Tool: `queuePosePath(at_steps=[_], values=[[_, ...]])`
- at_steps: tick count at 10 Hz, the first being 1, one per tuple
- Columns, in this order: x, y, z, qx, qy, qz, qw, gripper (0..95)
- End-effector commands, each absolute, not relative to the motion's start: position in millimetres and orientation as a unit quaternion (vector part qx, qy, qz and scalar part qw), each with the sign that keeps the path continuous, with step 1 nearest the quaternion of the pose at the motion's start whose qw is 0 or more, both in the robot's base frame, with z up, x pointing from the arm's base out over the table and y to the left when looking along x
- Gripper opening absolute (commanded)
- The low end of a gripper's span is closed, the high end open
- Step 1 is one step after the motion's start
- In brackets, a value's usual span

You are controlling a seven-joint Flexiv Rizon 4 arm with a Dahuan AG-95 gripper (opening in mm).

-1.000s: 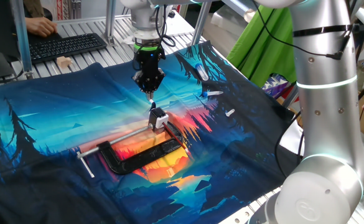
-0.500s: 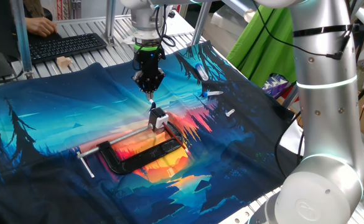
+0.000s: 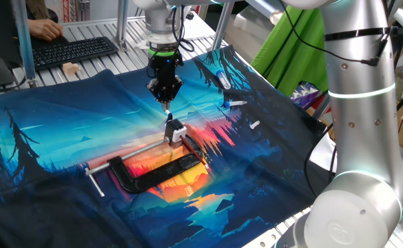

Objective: Sharpen the pencil with a pencil sharpener

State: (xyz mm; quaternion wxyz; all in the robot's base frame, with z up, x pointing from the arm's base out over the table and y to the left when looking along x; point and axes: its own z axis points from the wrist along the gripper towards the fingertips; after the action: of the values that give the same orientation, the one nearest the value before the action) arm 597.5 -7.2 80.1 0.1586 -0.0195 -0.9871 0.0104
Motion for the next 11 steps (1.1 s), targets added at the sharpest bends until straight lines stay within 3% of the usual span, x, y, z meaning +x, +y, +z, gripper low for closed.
queuePosePath(at_steps=[1, 2, 11], values=[[597.3, -7.3, 80.1, -0.019, -0.987, 0.011, 0.158, 0.0], [598.9, -8.2, 78.4, -0.053, -0.987, 0.04, 0.145, 76.0], [591.1, -0.9, 70.3, -0.057, -0.987, 0.037, 0.144, 76.0]])
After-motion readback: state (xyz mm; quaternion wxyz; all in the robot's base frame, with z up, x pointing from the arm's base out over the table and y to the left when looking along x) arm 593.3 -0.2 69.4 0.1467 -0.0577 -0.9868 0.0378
